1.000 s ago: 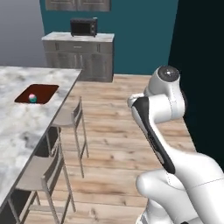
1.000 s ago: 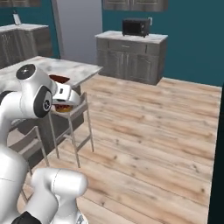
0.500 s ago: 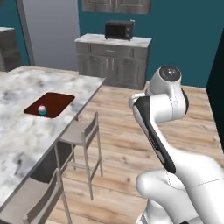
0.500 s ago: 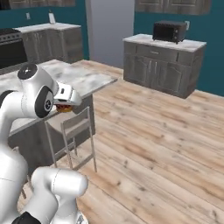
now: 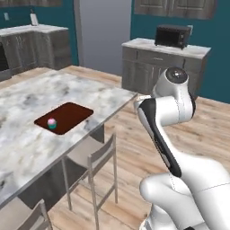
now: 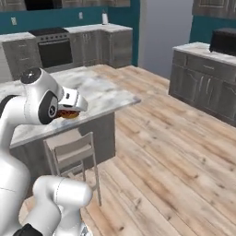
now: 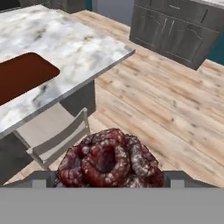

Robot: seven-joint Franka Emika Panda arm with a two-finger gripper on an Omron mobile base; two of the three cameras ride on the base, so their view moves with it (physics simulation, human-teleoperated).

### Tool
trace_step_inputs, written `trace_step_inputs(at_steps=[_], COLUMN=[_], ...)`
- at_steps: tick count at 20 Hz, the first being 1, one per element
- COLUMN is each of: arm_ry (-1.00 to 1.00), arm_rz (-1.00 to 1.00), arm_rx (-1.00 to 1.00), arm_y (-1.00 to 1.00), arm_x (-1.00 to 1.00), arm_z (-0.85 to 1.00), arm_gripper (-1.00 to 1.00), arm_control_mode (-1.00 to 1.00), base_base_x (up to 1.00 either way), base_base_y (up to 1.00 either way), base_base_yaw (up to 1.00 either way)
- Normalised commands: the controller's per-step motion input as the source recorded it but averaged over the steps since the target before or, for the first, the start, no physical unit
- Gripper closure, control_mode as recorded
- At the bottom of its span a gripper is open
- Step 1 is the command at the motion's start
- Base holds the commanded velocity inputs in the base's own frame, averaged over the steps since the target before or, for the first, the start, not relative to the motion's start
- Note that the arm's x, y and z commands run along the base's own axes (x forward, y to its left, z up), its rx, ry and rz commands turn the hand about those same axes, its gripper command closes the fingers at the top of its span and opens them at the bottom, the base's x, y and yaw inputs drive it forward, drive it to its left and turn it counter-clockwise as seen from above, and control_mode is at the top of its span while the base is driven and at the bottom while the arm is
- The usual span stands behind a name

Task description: Take the cupcake and cake from the fridge and place them on the empty tray on the dining counter.

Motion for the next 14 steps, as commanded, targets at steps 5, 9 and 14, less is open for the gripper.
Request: trace_step_inputs(at_steps=[5,9,14], arm_ry=[0.0,0.0,0.0], arm_rz=[0.0,0.0,0.0], arm_rx=[0.0,0.0,0.0], arm_y=[0.0,0.0,0.0], arm_x=[0.0,0.0,0.0], arm_z=[0.0,0.0,0.0], arm_gripper=[1.0,1.0,1.0], arm_control_mode=[1.0,1.0,1.0], base_base_x=[0.6,0.24,0.52], base_base_y=[-0.14,-0.07,-0.36], base_base_yaw=[0.64,0.66,0.59])
